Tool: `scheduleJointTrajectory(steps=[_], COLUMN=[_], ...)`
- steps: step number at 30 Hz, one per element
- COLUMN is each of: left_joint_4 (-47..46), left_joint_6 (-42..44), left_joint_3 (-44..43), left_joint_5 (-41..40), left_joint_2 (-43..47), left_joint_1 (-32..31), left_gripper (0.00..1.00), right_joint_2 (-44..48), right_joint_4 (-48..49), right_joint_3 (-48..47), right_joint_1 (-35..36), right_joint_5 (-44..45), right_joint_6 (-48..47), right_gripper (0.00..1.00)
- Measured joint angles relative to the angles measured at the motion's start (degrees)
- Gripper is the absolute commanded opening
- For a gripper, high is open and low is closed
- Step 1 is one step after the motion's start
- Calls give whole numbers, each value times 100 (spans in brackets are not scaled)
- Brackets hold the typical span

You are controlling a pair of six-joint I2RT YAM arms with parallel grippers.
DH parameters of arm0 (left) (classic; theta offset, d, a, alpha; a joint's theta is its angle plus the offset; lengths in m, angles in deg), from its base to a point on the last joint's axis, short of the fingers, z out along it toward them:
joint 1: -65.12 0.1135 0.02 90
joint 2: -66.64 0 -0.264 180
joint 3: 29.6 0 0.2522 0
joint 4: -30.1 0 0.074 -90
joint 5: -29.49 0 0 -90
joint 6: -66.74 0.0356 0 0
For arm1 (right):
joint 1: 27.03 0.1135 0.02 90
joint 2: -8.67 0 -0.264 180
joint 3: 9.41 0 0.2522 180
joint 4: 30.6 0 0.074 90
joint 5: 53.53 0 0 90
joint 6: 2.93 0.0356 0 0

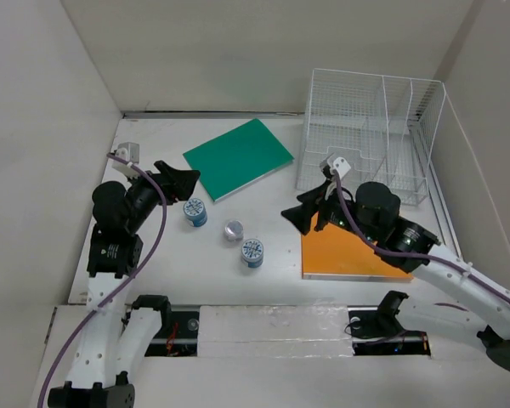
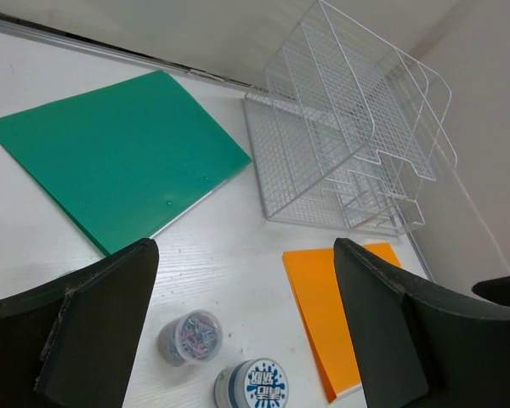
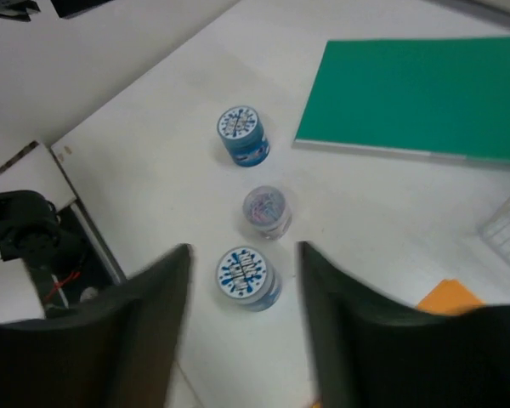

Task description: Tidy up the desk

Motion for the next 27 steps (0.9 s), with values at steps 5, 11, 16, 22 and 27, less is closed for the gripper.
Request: scheduleJointTrajectory(steps=[5,11,16,22,27], left_joint_4=[68,365,507,621,605], left_joint_6=[59,114,164,219,251], left_joint_3=[0,0,2,125,317], left_joint_5=[31,-68,-144,-195,-173], left_joint_2=[2,155,431,688,756], left_joint_1=[0,0,0,0,0], left_gripper=[81,81,81,81,81], right_joint_2=[-361,-839,-1598,-2660,-3536], right_joint_4=[-409,-992,-1154,-1032,-717], right_joint_3=[-81,-319,-354,-341,-286], right_joint_1=[269,990,1786,2070,2072], right_joint_5=[26,584,1266,1521,1759], right_joint_6=[-81,-68,50,264,391], right_gripper=[100,100,100,100,100])
